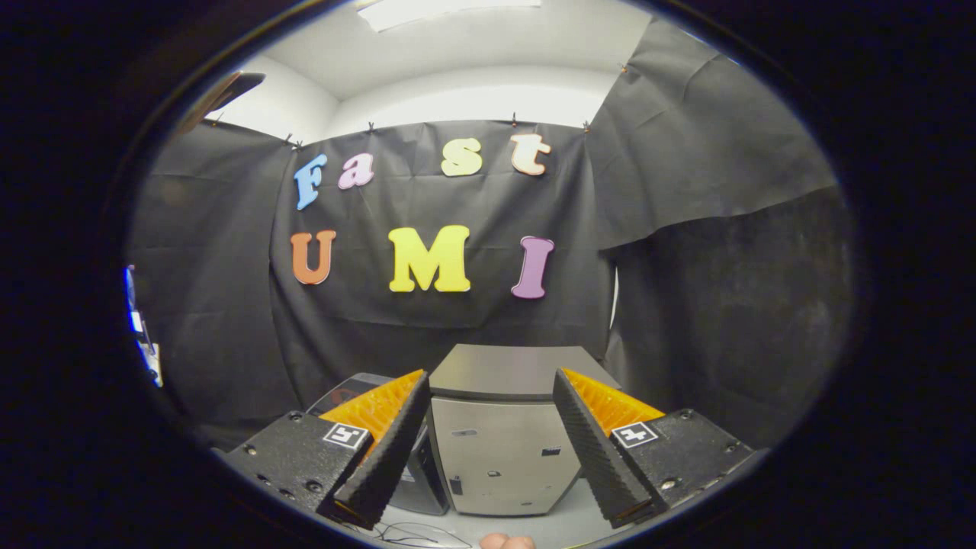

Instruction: Put the clothes into the washing machine and then close the washing machine lid.

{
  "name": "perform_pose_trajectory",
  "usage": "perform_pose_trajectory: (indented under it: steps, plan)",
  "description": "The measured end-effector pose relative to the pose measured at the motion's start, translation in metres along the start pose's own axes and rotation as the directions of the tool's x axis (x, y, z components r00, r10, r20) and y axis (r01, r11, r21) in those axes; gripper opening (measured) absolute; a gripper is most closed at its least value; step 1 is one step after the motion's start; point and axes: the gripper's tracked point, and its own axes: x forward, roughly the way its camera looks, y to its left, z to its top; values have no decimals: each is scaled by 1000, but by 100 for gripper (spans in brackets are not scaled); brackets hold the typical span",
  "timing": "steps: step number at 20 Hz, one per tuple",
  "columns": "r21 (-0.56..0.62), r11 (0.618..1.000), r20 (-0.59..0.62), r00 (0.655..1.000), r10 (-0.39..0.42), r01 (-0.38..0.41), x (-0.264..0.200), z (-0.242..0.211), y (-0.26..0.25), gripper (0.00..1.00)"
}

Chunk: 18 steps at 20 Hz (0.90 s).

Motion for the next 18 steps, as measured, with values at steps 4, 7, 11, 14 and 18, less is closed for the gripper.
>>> perform_pose_trajectory:
  steps: [4,7,11,14,18]
  plan:
    - [1,1000,-1,1000,7,-7,1,-1,2,100]
    - [-2,1000,-6,1000,9,-9,2,-3,4,100]
    - [0,1000,-4,1000,11,-11,2,-3,4,100]
    - [5,1000,-8,1000,10,-10,4,-4,3,100]
    - [5,1000,-8,1000,12,-12,6,-5,4,100]
